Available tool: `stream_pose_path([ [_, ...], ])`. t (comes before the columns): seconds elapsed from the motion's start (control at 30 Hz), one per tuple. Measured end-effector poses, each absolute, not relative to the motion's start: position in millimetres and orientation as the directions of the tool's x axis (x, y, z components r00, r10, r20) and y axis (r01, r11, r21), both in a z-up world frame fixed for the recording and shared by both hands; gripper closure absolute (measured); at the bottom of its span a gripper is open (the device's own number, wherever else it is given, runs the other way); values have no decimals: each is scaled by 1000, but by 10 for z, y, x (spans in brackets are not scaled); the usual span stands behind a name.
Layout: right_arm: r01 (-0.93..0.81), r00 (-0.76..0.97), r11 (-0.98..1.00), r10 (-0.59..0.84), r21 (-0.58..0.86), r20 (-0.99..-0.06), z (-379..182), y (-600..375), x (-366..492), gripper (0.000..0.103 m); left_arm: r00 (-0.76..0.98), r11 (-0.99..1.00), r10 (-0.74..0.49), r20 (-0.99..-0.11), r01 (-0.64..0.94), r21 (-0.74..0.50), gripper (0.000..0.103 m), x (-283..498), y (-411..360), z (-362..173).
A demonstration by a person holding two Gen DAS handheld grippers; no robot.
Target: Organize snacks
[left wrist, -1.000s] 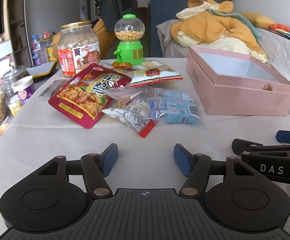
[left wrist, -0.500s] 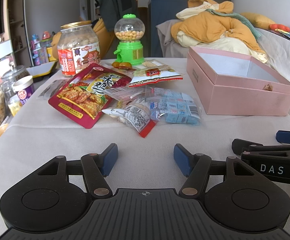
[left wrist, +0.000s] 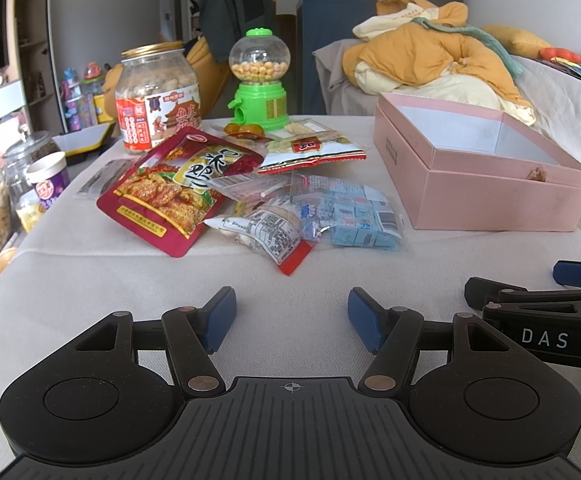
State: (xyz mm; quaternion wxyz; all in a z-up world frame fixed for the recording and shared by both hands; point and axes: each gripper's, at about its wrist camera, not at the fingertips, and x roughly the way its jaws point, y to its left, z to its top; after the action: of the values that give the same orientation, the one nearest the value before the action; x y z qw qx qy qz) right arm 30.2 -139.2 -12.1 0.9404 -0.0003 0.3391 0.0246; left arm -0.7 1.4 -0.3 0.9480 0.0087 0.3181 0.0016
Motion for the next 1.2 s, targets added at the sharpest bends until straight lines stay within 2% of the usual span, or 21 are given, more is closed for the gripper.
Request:
stream_pose_path([
  [0.8, -48, 768, 999, 47, 16, -638, -126, -1383, 315, 9, 798, 1000, 12, -603, 2, 22, 34, -6, 1, -4],
  [0.93, -55, 763, 998, 67, 39, -643, -126, -1420, 342, 6, 797, 1000, 3, -604, 6, 12, 35, -13, 5, 4],
  [1.1, -151, 670, 987, 138, 49, -729, -32, -1507, 489, 4, 786, 988, -152, -599, 132, -78, 37, 89, 186, 242],
  [1.2, -223, 619, 974, 169, 34, -767, -15, -1523, 627, 0, 812, 989, -141, -566, 138, -48, 37, 241, 310, 444],
])
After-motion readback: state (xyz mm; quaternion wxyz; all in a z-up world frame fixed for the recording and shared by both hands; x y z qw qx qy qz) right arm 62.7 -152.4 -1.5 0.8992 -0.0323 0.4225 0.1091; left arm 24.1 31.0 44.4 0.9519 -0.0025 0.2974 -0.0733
